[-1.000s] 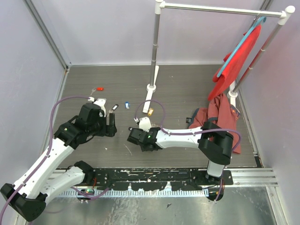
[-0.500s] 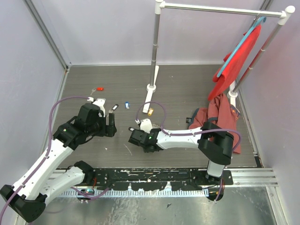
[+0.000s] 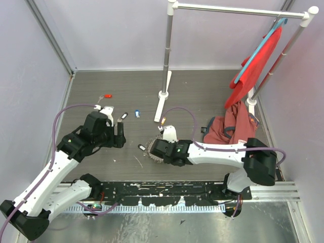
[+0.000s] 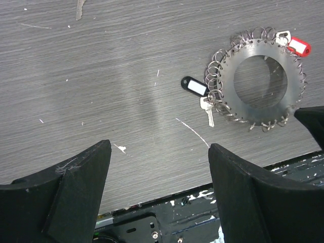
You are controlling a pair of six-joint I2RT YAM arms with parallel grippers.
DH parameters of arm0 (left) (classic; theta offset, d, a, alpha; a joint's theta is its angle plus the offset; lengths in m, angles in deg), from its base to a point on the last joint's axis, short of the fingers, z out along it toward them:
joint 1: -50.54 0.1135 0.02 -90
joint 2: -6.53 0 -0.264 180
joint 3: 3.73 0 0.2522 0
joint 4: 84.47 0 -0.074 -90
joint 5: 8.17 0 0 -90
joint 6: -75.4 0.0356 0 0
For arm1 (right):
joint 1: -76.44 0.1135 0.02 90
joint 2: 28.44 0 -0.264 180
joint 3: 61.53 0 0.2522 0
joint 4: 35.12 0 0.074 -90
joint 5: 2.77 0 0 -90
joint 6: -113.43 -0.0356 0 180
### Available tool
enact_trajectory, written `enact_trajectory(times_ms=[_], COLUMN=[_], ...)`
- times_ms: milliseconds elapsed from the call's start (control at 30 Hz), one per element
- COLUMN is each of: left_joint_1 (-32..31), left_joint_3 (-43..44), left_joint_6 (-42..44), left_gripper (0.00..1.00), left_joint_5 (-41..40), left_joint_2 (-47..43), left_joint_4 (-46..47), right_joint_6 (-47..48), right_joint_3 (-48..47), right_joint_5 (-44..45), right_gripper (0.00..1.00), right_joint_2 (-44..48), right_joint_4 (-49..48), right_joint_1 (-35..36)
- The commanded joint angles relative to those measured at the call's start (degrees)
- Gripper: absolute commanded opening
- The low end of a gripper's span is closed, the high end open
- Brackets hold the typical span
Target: Put the keys on the keyring
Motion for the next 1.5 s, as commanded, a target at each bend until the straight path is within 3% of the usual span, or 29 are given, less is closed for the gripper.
enact_trajectory(times_ms=[0, 200, 467, 533, 600, 667, 733, 1100, 1267, 1467], left_joint_1=[0.2, 0.2, 0.2, 0.2, 0.1, 0.2, 0.2, 0.2, 0.2, 0.2], left_joint_3=[-0.5, -4.9, -8.9, -9.7, -10.1, -10.1, -9.3, -7.0, -5.5, -4.6], left_joint_6=[-0.1, -6.5, -6.9, -8.0, -8.7, -8.4, -7.4, -3.2, -2.6, -2.3], left_gripper=[0.84, 0.84, 0.85, 0.85, 0.85, 0.86, 0.87, 0.87, 0.87, 0.87], left_joint_5=[0.8, 3.6, -3.8, -4.1, -3.9, -4.0, -4.8, -1.6, 2.6, 3.0], left_joint_2=[-1.6, -2.9, 1.1, 3.2, 5.6, 8.2, 10.9, 20.6, 22.0, 20.7], left_joint_4=[1.6, 10.4, 19.1, 21.8, 25.0, 27.5, 28.8, 32.9, 32.5, 30.0], right_joint_6=[-0.1, 2.1, 0.4, 0.8, 2.7, 4.0, 6.7, 13.0, 13.4, 14.5], right_joint_3=[0.3, 2.8, 5.0, 4.5, 3.7, 3.4, 4.5, 17.1, 20.5, 20.2], right_joint_5=[4.3, 1.9, -1.6, -1.7, -1.5, -0.3, -1.1, -21.4, -30.3, -31.4], right_gripper=[0.01, 0.01, 0.01, 0.12, 0.38, 0.48, 0.51, 0.54, 0.49, 0.44], right_joint_2=[5.2, 7.0, 8.2, 7.9, 7.7, 8.6, 10.7, 29.1, 30.1, 27.8], right_joint_4=[2.0, 3.4, 8.8, 8.3, 5.9, 3.5, 0.8, -13.4, -17.4, -16.8], right_joint_1=[0.0, 0.0, 0.0, 0.0, 0.0, -0.4, -2.5, -17.9, -20.5, -20.6])
